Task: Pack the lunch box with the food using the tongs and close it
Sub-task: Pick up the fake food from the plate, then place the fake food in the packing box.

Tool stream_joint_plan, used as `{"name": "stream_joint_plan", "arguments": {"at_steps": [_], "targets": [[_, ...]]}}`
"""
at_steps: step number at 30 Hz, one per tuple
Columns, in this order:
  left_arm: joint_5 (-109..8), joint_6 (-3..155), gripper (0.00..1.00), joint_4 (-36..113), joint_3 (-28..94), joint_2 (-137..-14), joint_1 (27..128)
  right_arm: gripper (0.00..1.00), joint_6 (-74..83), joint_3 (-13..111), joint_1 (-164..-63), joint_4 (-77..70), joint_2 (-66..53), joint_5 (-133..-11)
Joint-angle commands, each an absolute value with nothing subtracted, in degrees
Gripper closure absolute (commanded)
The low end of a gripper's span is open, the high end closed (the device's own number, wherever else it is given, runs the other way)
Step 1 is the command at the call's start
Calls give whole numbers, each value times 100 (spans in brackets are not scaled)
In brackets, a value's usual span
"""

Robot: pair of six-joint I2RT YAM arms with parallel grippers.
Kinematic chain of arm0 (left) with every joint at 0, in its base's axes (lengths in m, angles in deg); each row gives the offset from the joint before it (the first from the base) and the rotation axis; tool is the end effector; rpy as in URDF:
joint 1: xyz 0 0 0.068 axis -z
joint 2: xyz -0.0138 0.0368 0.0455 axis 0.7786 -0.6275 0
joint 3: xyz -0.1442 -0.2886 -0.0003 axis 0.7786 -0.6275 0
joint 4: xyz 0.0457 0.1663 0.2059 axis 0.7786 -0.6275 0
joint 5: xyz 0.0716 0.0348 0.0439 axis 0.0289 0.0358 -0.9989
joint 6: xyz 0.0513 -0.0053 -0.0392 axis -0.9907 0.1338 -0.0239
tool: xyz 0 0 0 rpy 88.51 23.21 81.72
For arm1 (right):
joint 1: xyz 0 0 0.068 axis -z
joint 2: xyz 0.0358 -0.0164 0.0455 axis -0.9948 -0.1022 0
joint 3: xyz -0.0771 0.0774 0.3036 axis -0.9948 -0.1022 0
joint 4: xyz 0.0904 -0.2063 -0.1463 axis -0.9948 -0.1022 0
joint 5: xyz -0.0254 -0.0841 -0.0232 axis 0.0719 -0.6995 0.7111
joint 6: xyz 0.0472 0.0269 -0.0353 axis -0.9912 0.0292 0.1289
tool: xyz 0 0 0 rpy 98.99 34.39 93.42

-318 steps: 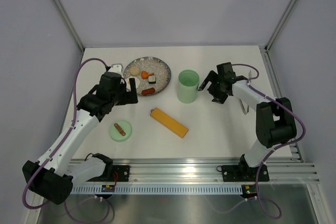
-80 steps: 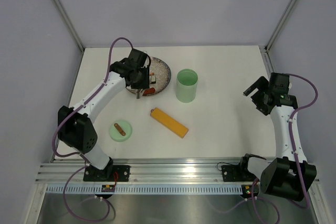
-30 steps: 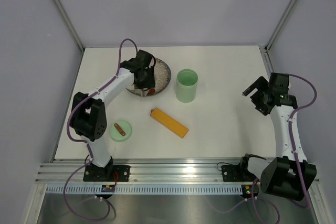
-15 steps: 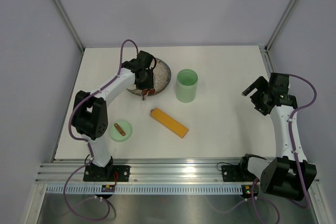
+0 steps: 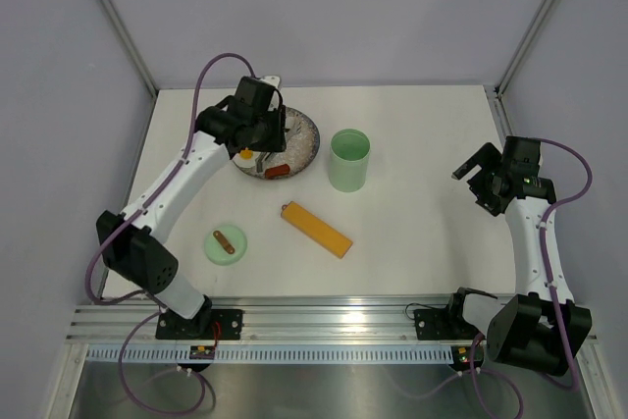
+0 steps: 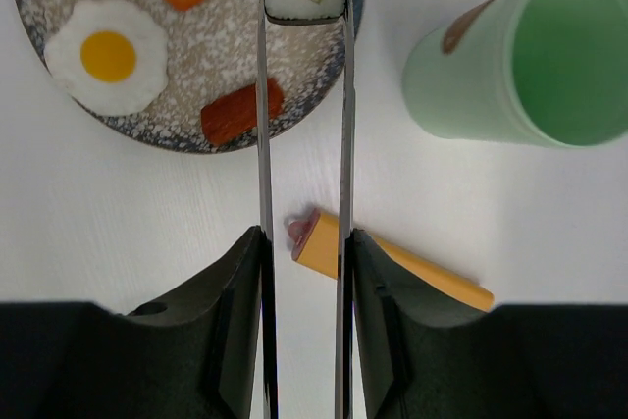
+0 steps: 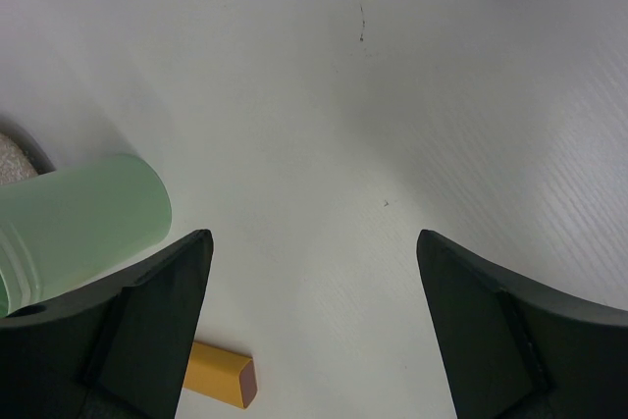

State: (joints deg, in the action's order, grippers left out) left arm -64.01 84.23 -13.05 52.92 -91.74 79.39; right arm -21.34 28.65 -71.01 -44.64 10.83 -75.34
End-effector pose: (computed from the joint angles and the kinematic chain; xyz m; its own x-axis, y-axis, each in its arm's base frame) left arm 0.3217 -0.1678 0.3957 -0.7694 0.0323 -0.6380 0.1698 0.9732 -0.1554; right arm 0.2135 -0.0459 0.3241 -0.5308 0.6730 -0.5151 0.5524 0.7357 0.3919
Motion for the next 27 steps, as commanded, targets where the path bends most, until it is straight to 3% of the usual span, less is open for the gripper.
{"name": "stream_joint_plan", "arguments": {"at_steps": [1,13,27], "targets": [[-5978,8140,98,-1319,5596,-8655,8093,7,-2178,2864,-7113,-4340,1189,-7452],[-5643,8070,98,-1575,6247,-8583,8998,7,-2196,2856,-7113,-4349,1224,-7399],[-5397,8175,95,-1223,6019,-9023,9209,7,-2178,2838,-7113,-4402,1286,-7381]]}}
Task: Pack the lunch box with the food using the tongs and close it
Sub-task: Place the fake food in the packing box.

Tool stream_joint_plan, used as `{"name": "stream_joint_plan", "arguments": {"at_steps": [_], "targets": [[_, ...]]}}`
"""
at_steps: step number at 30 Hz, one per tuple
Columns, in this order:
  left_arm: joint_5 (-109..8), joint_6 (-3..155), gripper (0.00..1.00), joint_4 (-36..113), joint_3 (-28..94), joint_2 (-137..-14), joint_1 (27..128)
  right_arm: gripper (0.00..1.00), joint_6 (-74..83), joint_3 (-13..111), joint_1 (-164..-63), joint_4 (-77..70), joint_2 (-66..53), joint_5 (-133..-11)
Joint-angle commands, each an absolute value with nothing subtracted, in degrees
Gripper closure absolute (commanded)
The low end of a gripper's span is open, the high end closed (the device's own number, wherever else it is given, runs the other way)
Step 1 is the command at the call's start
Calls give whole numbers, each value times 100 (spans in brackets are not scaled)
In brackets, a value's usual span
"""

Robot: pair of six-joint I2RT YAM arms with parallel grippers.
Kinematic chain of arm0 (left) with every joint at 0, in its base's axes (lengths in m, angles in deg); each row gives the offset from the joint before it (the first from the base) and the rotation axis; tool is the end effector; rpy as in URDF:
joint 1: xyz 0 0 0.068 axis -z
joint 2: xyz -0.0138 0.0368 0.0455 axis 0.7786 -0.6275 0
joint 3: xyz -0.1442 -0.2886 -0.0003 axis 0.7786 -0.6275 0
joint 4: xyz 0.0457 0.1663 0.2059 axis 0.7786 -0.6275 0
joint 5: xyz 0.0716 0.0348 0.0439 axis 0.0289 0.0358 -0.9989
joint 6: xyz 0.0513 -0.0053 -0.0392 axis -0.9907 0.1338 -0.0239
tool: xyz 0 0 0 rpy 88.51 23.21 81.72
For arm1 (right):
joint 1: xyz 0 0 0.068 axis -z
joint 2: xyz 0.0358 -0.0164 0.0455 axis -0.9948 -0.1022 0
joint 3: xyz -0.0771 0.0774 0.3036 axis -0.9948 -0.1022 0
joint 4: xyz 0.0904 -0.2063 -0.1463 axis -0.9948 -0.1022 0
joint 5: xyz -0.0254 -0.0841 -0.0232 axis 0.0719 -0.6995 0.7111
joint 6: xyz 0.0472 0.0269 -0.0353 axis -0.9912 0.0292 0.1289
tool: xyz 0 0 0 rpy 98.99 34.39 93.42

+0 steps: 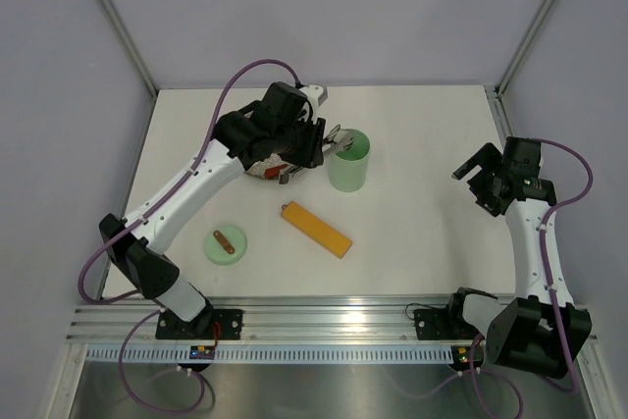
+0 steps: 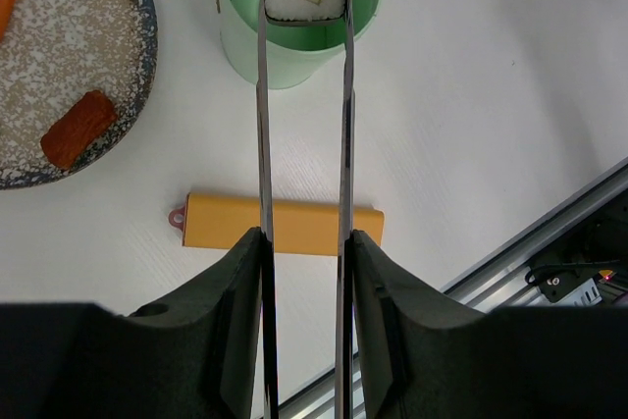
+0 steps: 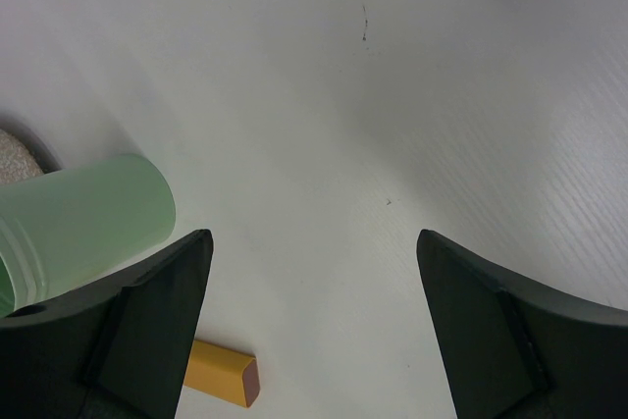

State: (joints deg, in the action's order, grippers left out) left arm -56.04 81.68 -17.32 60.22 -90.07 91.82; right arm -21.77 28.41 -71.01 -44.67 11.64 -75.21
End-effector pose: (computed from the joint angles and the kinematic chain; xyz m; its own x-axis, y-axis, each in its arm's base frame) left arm 0.2627 -0.2292 0.4413 -0.7078 0.2200 -0.6712 0.4902 0.8372 -0.2425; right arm 0.2102 -0.0450 0.3254 -0.5228 0.6775 -0.5175 0.5515 0.7316 0.4007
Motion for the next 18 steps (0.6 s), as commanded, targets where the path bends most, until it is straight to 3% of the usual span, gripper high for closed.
{"name": "stream_joint_plan", "arguments": {"at_steps": [1,9,18], "targets": [[-5397,8184,95,-1171,5992,-9032,9209,7,-2178,2838,-7113,-4402,1277,-7381],[-5344,8246,91,-959,5904,-9208,9218,7,-2161,2864,-7113,-4419,1250,-7390],[-5326,8246,70,-915,5948,-9313,9227,7,-2152,2856,-7113,-4419,1250,-7408]]}}
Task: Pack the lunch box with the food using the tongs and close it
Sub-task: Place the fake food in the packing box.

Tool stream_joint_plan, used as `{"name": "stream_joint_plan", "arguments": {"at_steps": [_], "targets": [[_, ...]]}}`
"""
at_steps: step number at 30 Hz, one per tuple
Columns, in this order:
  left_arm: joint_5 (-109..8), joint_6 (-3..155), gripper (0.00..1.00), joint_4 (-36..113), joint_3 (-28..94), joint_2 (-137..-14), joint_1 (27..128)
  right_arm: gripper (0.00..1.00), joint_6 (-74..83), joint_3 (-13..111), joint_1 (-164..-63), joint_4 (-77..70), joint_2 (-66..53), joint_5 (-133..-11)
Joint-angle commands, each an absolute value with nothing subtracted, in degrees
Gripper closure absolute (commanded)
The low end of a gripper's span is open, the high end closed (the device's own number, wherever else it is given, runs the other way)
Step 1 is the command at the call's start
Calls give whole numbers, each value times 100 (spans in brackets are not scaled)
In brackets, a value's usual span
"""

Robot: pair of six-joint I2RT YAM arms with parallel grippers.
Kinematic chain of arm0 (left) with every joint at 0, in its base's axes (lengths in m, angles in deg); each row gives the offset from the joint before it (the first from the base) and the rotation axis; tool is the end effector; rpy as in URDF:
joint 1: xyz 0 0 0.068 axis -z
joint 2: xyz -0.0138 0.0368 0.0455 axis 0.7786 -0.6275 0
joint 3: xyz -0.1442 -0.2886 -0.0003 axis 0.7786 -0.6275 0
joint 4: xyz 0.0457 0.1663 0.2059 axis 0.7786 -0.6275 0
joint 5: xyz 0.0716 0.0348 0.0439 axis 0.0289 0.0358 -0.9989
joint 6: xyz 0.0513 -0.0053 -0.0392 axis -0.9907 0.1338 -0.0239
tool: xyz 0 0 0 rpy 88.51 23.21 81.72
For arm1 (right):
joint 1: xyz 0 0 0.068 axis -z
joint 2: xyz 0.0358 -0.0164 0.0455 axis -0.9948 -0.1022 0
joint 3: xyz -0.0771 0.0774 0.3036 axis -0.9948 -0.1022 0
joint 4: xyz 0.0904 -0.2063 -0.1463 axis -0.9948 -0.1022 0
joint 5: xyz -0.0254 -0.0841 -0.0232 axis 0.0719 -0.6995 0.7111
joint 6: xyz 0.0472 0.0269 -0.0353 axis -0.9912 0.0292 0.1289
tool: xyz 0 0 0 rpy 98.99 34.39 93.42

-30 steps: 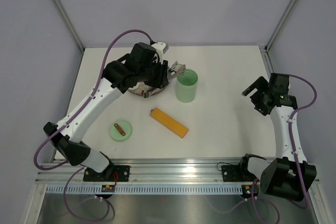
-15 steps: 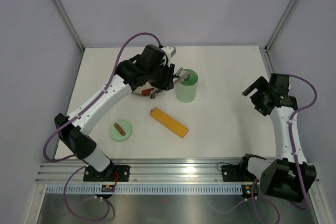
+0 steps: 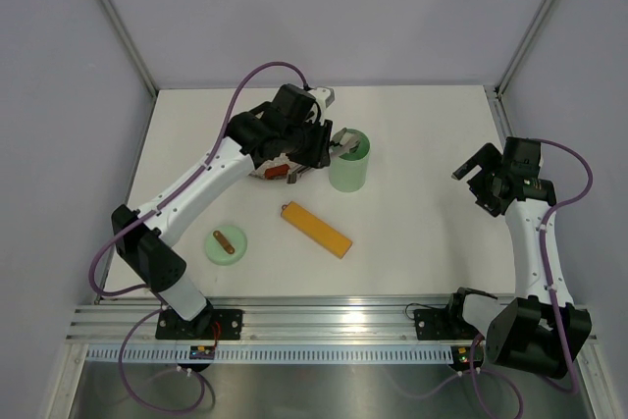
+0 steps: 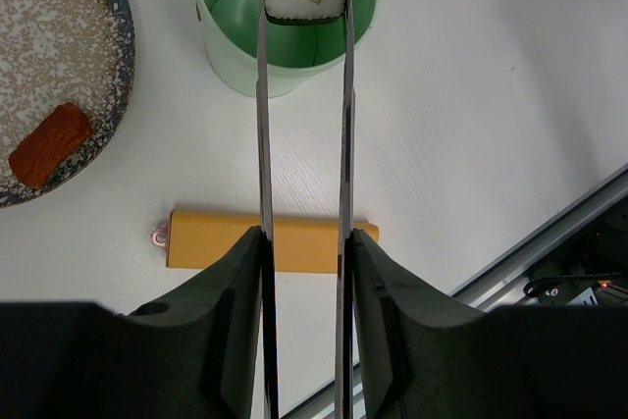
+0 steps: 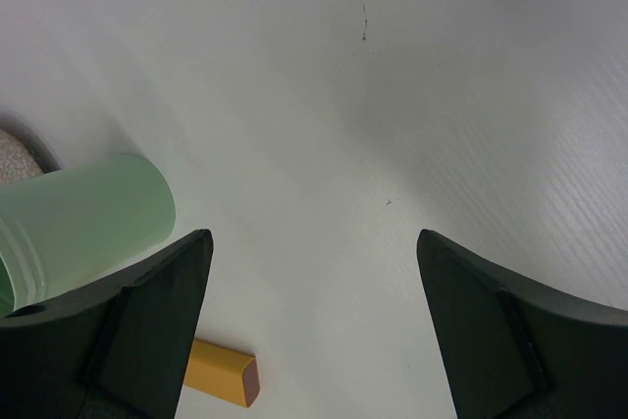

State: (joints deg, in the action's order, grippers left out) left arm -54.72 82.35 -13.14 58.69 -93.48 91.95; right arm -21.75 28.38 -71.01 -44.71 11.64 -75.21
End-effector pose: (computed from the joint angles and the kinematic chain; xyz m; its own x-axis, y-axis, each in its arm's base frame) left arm 0.2805 -0.2471 0.4186 -0.7232 0.2212 -0.6543 0.4921 0.8297 -0.2635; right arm 0.2101 -0.0450 0.3252 -0.5236 0.6774 -0.5168 0.5518 0.7318 0.4001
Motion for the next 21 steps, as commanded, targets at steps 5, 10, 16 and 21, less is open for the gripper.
{"name": "stream_joint_plan", "arguments": {"at_steps": [5,10,16,21], "targets": [[-5309,8246,67,-915,5965,-9313,9218,7,-2152,2838,-7113,-4419,1259,-7416],[-5300,8237,64,-924,5974,-9322,9218,7,-2161,2829,-7113,-4402,1251,-7417],[-5309,8246,63,-933,5965,-9340,9218,7,-2152,2820,-7113,-4402,1242,-7408],[-5309,8246,60,-941,5965,-9357,9218,7,-2152,2812,-7113,-4402,1250,-7417]]}}
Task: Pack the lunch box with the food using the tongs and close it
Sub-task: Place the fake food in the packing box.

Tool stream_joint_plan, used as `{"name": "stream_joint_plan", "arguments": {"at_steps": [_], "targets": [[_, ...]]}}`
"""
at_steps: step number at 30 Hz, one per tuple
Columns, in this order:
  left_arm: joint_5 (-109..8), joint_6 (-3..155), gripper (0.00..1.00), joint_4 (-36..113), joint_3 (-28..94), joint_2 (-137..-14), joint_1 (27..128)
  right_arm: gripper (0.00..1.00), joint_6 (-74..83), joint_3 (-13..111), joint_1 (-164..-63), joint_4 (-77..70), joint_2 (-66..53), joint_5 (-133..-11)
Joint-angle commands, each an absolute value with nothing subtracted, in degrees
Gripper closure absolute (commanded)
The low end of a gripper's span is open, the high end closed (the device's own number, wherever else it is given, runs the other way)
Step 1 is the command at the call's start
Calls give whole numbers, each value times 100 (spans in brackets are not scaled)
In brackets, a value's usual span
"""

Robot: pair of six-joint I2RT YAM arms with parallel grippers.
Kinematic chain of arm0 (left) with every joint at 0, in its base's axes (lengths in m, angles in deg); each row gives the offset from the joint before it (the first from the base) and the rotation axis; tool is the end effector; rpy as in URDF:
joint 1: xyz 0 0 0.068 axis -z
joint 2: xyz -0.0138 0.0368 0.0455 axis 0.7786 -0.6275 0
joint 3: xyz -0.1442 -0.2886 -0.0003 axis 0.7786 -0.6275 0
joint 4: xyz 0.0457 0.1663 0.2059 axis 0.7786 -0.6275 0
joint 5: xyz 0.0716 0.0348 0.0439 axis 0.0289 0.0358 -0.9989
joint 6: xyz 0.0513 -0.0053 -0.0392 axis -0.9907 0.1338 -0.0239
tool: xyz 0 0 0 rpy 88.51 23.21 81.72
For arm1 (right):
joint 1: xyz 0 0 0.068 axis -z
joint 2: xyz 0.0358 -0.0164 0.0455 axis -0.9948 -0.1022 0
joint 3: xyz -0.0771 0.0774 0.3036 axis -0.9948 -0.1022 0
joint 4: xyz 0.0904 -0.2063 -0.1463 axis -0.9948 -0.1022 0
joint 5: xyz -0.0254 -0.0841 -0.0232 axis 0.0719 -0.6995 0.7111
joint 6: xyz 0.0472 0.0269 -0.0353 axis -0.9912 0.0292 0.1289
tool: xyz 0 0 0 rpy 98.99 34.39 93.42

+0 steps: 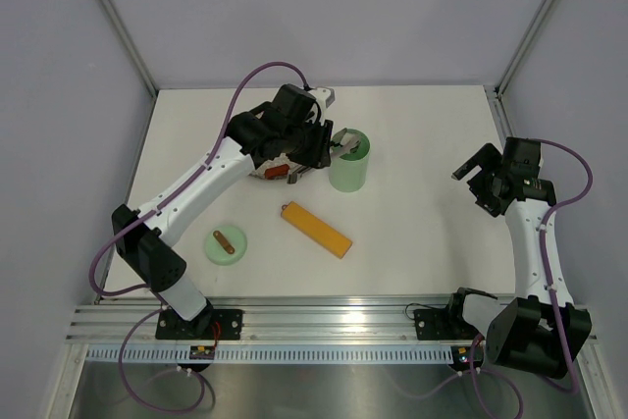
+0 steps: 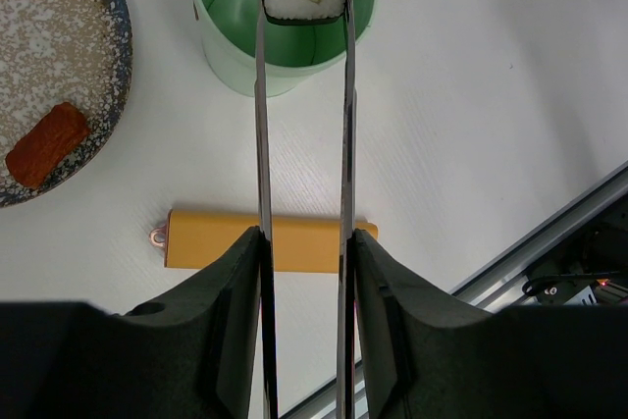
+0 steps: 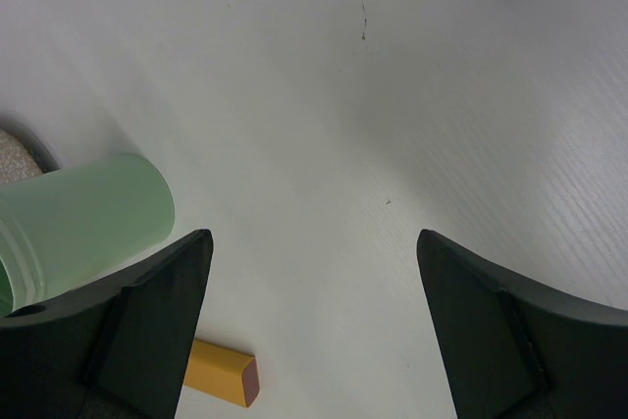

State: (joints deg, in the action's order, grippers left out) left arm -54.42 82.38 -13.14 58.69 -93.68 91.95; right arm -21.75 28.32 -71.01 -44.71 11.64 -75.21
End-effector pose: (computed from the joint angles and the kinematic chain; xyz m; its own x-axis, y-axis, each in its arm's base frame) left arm 0.2811 -0.2480 0.4174 -0.7259 0.2230 -0.6506 0.4934 0.8279 -0.2668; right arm 0.2101 -0.0450 0.3248 -0.5241 0.6775 -0.5161 0.5522 0.7317 0.3997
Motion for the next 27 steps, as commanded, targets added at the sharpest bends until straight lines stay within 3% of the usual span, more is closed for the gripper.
{"name": "stream_joint_plan", "arguments": {"at_steps": [1,23,27], "targets": [[-5309,8246,60,-942,5974,-9366,9218,7,-2152,2812,-7113,-4402,1250,-7417],[-5265,8228,51,-942,5957,-9366,9227,7,-2143,2785,-7113,-4393,1268,-7399],[-5256,8237,56,-933,5957,-9357,9227,7,-2143,2776,-7113,-4393,1277,-7399]]}}
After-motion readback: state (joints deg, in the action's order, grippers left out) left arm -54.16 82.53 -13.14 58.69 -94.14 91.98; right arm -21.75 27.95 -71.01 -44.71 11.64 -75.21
